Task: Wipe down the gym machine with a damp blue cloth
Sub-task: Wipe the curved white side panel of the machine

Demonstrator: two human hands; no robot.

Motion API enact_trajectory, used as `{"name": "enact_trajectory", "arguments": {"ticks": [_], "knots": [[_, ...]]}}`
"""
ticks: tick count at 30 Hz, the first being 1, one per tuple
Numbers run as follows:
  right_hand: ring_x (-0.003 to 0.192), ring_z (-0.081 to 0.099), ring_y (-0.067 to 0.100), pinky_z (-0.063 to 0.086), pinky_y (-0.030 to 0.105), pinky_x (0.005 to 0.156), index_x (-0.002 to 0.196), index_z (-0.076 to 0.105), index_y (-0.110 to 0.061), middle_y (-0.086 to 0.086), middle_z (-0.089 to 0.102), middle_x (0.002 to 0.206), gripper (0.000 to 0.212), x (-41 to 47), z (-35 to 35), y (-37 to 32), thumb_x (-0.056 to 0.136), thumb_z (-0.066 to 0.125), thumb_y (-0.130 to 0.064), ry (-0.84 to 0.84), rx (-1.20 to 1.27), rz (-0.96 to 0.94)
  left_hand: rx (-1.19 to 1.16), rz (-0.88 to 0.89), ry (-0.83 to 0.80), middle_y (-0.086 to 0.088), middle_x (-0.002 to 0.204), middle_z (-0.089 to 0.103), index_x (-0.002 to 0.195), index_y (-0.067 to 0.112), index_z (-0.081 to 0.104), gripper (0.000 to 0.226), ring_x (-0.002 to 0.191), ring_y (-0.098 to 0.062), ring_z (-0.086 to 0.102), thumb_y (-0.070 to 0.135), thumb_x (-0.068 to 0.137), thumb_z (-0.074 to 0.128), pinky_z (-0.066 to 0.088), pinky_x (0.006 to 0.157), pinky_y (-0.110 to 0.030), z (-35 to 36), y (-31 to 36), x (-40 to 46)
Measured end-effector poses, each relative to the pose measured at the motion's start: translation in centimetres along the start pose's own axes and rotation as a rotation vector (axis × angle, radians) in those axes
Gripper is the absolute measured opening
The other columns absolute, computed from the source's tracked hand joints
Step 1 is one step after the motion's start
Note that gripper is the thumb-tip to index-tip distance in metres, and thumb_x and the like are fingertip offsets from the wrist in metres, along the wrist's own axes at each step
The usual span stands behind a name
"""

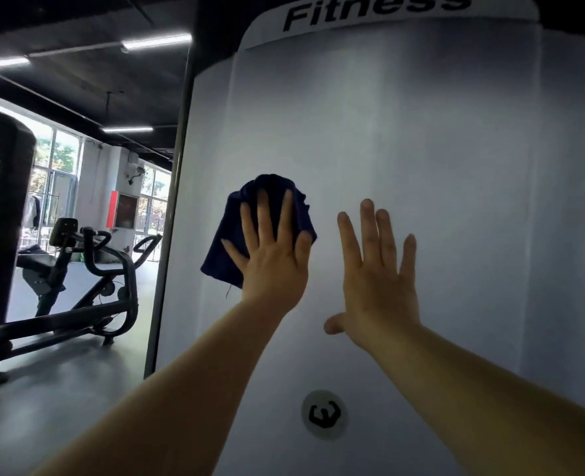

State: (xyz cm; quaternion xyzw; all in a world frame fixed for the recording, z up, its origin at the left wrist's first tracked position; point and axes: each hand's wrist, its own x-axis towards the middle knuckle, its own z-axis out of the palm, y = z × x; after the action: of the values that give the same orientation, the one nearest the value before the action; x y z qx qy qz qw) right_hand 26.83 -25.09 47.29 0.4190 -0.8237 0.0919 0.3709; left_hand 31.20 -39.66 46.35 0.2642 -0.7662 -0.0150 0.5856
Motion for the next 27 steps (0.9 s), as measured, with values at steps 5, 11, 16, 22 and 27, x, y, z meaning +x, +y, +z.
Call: {"name": "enact_trajectory", "arguments": {"ticks": [5, 11, 16, 22, 27], "knots": [[0.14, -0.039, 0.031, -0.011, 0.052, 0.119, 0.137, -0.047, -0.014, 0.012, -0.055, 0.141, 0.154, -1.6, 0.5, 1.5, 0.06, 0.072, -0.074, 0.054, 0.078, 0.066, 0.175, 0.328, -0.073, -0.002, 0.162, 0.007, 0.152, 0.044, -0.009, 0.054, 0.15, -0.032, -0.001, 0.056, 0.101, 0.002, 0.008, 0.111, -0.073, 1.3, -1.5, -4.9], [0.134, -0.044, 0.037, -0.012, 0.058, 0.116, 0.13, -0.053, -0.013, 0.018, -0.06, 0.134, 0.159, -1.2, 0.6, 2.9, 0.058, 0.073, -0.077, -0.027, 0.009, 0.084, 0.006, -0.03, -0.018, 0.009, 0.16, -0.023, 0.147, 0.048, -0.021, 0.06, 0.148, -0.02, -0.023, 0.06, 0.094, 0.003, -0.004, 0.113, -0.068, -0.5, 2.6, 1.8], [0.138, -0.038, 0.04, -0.004, 0.059, 0.118, 0.133, -0.05, -0.008, 0.023, -0.055, 0.138, 0.157, -1.3, 0.7, 1.8, 0.062, 0.075, -0.071, 0.007, -0.015, 0.107, 0.207, 0.288, -0.053, -0.004, 0.165, 0.0, 0.153, 0.041, -0.011, 0.056, 0.15, -0.031, -0.008, 0.055, 0.1, -0.002, -0.001, 0.114, -0.068, 1.4, 0.7, -5.1], [0.138, -0.037, 0.041, -0.007, 0.059, 0.117, 0.133, -0.049, -0.006, 0.024, -0.055, 0.137, 0.16, -1.4, 0.7, 1.7, 0.06, 0.078, -0.07, -0.006, -0.041, 0.122, 0.06, 0.077, -0.063, 0.013, 0.159, -0.021, 0.144, 0.054, -0.023, 0.056, 0.147, -0.018, -0.024, 0.06, 0.095, 0.004, -0.012, 0.112, -0.064, 0.5, 2.0, -1.4], [0.141, -0.033, 0.04, -0.005, 0.056, 0.119, 0.134, -0.047, -0.002, 0.024, -0.051, 0.141, 0.155, -1.9, 0.1, 1.5, 0.065, 0.076, -0.068, -0.001, -0.075, 0.097, 0.075, 0.039, -0.17, 0.012, 0.157, -0.03, 0.135, 0.054, -0.037, 0.054, 0.138, -0.014, -0.04, 0.059, 0.094, -0.003, -0.018, 0.113, -0.061, 1.3, 2.0, -7.4]]}}
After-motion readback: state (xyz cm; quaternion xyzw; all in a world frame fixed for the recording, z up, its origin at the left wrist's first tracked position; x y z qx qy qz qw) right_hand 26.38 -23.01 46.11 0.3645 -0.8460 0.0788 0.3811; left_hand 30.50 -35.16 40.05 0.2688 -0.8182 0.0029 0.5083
